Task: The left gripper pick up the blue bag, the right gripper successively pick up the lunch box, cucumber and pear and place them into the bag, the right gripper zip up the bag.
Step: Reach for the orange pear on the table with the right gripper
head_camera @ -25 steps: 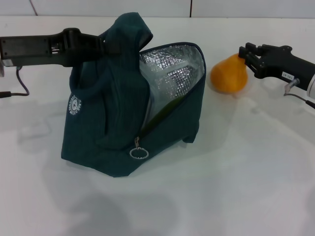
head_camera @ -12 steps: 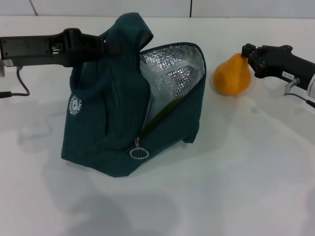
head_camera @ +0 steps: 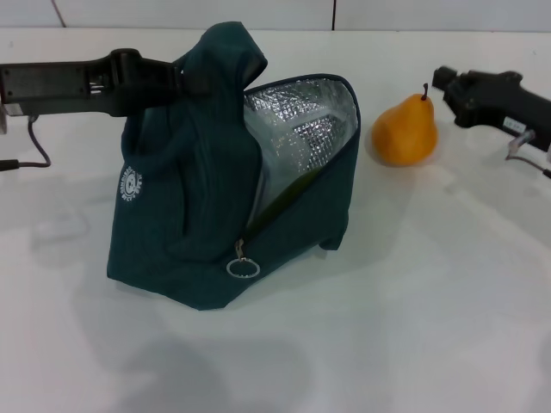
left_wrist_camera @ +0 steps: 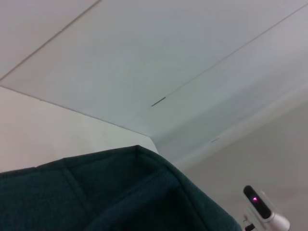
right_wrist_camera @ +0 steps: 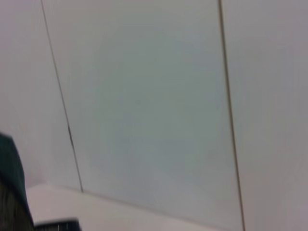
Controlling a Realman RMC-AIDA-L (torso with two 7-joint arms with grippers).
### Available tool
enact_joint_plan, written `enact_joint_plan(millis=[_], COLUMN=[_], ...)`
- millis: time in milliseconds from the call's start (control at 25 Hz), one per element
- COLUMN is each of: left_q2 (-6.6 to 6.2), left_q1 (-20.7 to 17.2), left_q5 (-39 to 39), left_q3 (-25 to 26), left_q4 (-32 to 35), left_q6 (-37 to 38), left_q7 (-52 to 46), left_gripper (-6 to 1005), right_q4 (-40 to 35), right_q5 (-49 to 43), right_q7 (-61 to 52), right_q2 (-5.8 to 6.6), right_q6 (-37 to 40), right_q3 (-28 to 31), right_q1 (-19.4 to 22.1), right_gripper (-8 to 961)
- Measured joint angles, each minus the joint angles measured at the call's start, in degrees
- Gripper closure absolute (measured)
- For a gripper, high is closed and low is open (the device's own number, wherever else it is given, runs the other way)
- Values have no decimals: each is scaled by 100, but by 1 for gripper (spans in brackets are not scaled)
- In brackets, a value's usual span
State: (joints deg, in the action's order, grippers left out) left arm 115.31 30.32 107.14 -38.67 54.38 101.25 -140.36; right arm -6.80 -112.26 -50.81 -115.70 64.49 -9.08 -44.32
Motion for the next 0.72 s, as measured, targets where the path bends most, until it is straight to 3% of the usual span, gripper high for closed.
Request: enact_joint_plan(millis=[480, 720], left_q2=[-35, -34], left_q1=[44, 90], left_q5=[0, 0], left_q3=[0, -1], left_q4=[-128, -129], left_q6=[-47, -53], left_q7=[8, 9], left_gripper=[899, 898], right_q4=[-135, -103], right_q5=[128, 153], right_q7=[-75, -50], right_q2=[-5, -22], right_q6=[209, 28], right_q3=[-293, -345], right_q1=[90, 35], right_gripper=[935, 757])
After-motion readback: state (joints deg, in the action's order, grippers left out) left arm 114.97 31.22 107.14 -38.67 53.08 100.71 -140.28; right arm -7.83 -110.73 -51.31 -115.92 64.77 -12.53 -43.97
